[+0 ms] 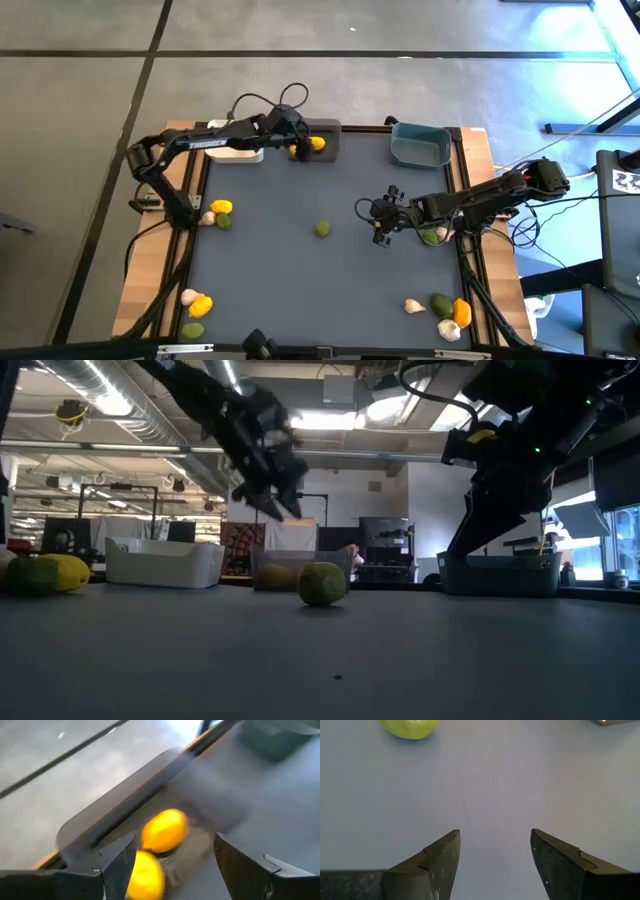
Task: Sort produce into baskets
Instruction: Put the lime into the blue bin
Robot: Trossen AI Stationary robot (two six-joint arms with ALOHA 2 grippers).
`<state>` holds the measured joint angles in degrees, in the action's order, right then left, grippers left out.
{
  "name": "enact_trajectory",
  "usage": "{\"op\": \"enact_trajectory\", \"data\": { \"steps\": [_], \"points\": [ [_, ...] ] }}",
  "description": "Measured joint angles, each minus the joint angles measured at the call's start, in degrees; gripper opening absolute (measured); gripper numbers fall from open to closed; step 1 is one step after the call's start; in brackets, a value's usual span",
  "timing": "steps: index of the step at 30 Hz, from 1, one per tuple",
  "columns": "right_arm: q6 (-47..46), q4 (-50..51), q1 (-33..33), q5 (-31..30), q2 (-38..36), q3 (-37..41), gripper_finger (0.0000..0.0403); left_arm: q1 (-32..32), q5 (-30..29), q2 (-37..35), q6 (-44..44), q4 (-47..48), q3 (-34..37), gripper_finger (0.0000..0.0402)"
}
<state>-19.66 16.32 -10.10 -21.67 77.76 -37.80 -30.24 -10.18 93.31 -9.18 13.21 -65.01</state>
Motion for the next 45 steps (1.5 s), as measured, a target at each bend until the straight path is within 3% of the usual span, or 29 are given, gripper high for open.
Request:
{"op": "enact_trajectory", "data": {
  "steps": [10,25,45],
  "points": [
    [0.0,0.02,0.02,0.0,0.02,0.0,0.0241,13.39,3.26,-6.64,1.85,0.03,-0.07,0.0262],
    [0.0,0.04,0.0,0.02,0.02,0.02,0.0241,30.51,-0.54,-2.42,-8.78,1.49,-0.04,0.0262],
    [0.01,0.07,0.0,0.04,0.02,0.02,0.0241,34.64,-5.47,10.85,-18.88,2.51,0.0,0.0263]
  ]
}}
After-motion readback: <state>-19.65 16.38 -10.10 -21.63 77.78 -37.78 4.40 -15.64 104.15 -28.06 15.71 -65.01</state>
